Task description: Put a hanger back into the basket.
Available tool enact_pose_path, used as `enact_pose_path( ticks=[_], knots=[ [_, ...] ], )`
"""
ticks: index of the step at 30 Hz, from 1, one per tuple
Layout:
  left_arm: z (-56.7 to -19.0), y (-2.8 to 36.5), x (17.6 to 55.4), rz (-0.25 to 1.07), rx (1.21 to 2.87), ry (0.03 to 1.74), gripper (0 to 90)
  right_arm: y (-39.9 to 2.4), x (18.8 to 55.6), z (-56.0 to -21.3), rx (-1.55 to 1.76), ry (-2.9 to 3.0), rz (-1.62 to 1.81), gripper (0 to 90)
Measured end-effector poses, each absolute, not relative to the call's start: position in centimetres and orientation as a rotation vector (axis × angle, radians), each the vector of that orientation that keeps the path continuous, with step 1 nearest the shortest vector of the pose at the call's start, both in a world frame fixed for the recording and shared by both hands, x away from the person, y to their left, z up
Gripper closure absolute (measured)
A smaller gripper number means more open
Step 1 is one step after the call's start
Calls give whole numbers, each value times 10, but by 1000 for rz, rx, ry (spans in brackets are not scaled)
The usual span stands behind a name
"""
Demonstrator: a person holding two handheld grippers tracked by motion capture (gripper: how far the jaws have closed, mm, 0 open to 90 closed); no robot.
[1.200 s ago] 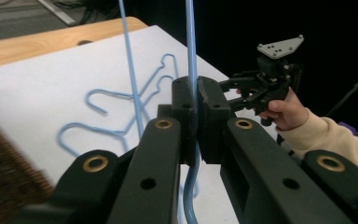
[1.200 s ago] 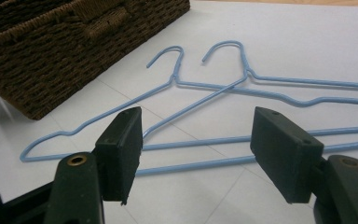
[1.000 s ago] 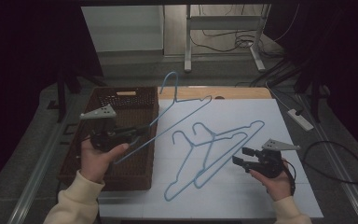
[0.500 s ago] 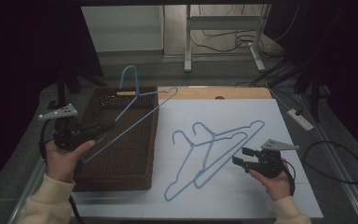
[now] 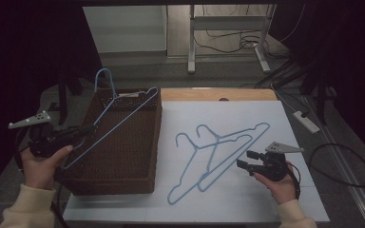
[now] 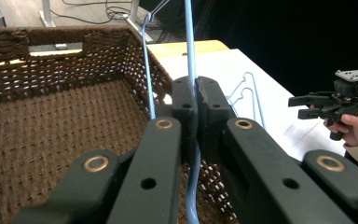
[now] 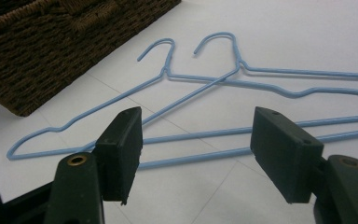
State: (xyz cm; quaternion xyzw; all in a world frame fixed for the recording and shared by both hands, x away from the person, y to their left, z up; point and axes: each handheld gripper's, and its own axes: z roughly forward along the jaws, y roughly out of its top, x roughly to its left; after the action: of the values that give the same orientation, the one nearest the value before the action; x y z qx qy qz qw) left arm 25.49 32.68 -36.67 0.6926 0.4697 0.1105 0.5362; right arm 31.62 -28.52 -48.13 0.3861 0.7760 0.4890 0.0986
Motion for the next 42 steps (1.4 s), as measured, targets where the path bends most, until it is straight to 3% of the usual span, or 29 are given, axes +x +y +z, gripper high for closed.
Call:
enact_pose_path(
  ticks=[32, 38, 42],
  knots=[
    [-426, 314, 311, 165, 1790, 1207, 864, -283, 317, -485, 1133, 2322, 1408, 345],
    [-430, 317, 314, 193, 1829, 1246, 864, -284, 317, -485, 1138, 2325, 1404, 344],
    [-436, 319, 316, 260, 1954, 1345, 863, -284, 317, -485, 1137, 2330, 1401, 343]
  ],
)
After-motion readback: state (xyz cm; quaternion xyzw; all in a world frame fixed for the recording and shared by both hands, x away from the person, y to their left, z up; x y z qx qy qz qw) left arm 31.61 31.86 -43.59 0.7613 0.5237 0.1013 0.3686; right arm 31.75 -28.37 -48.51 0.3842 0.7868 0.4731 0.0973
